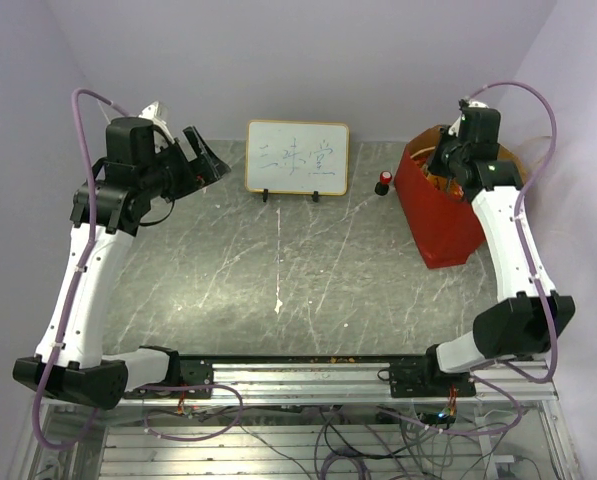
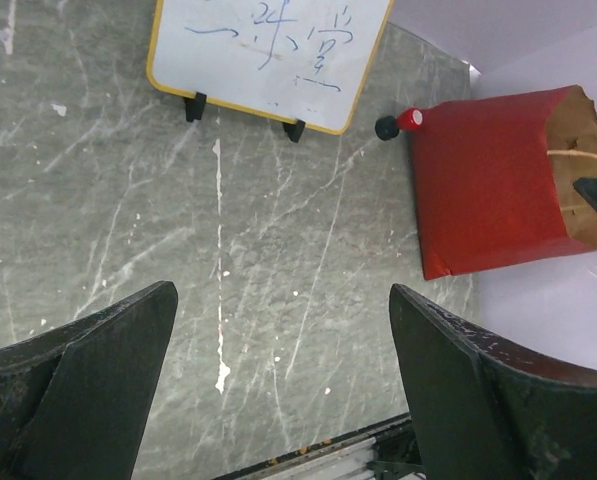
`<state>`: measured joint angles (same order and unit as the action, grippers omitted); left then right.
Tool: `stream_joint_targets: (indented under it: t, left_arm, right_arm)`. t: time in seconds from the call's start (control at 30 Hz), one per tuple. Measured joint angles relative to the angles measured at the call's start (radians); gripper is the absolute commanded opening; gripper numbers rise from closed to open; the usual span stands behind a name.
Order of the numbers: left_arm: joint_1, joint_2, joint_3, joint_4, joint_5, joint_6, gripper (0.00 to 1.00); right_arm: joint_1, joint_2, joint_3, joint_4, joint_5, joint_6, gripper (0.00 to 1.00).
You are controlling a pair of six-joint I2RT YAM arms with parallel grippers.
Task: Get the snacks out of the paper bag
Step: Move the paper bag to the center of the board.
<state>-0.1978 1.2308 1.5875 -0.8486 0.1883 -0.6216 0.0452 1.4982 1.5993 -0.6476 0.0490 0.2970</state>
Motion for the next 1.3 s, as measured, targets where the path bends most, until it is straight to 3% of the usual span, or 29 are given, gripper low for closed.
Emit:
stream_joint_targets:
  t: [0.53, 0.93, 1.07, 1.3]
  left_arm:
    - [0.0, -0.066, -0.124, 0.06, 0.122, -0.1, 0.96]
    - [0.0, -0.118, -0.143, 0.053, 0.156, -0.132, 0.96]
    - [0.0, -0.13, -0.143, 0.048, 0.156, -0.136, 0.96]
    - [0.0, -0.136, -0.164, 0.067, 0.184, -0.168, 0.99]
  right_arm:
    - [-0.002, -0.269, -0.145, -0.194, -0.017, -0.031, 0.0]
    - [0.008, -0.356, -0.284, -0.157, -0.398, -0.022, 0.0]
    - [0.103, -0.353, -0.321, -0.105, -0.473, 0.01, 0.0]
    - [0.435, -0.32, -0.322, -0.035, -0.502, 0.063, 0.0]
